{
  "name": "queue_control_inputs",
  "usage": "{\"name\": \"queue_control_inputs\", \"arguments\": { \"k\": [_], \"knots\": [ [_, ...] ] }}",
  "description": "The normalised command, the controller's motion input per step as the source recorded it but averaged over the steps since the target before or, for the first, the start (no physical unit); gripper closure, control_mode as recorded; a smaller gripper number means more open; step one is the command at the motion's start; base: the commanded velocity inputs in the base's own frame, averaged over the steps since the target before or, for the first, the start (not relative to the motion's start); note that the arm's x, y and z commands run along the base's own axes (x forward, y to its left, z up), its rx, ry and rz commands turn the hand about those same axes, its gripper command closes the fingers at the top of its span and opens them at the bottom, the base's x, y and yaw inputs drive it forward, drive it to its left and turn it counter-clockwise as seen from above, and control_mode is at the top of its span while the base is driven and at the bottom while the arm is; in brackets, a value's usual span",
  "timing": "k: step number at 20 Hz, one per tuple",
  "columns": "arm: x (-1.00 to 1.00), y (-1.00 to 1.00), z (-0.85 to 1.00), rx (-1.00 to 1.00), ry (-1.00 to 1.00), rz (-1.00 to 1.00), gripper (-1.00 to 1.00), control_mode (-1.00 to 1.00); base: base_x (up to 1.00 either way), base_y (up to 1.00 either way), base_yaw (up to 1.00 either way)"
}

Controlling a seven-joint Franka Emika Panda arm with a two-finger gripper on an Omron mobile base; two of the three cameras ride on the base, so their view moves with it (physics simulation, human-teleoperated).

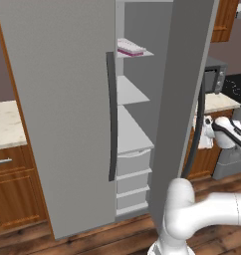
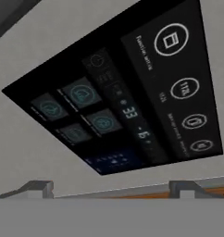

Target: The ice cube tray has been filled with water. Take the tray and place it in the freezer to make ice. Close the freezer door after placing the tray.

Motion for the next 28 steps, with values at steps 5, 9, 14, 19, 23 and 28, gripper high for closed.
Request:
{"name": "queue_control_inputs", "arguments": {
  "k": [5,9,14,19,23,28],
  "knots": [
    [0.16,0.69,-0.47,0.00,-0.04,0.09,-1.00,-1.00,0.00,0.00,0.00],
    [0.08,0.80,-0.48,0.00,-0.05,0.09,-1.00,-1.00,0.00,0.00,0.00],
    [0.11,0.87,-0.48,0.00,-0.07,0.08,-1.00,-1.00,0.00,0.00,0.00],
    [0.26,0.75,-0.39,0.00,-0.06,0.07,-1.00,-1.00,0.00,0.00,0.00],
    [0.36,0.70,-0.32,0.00,-0.05,0.05,-1.00,-1.00,0.00,0.00,0.00],
    [0.45,0.71,-0.26,0.00,-0.05,0.02,-1.00,-1.00,0.00,0.00,0.00]
  ]
}}
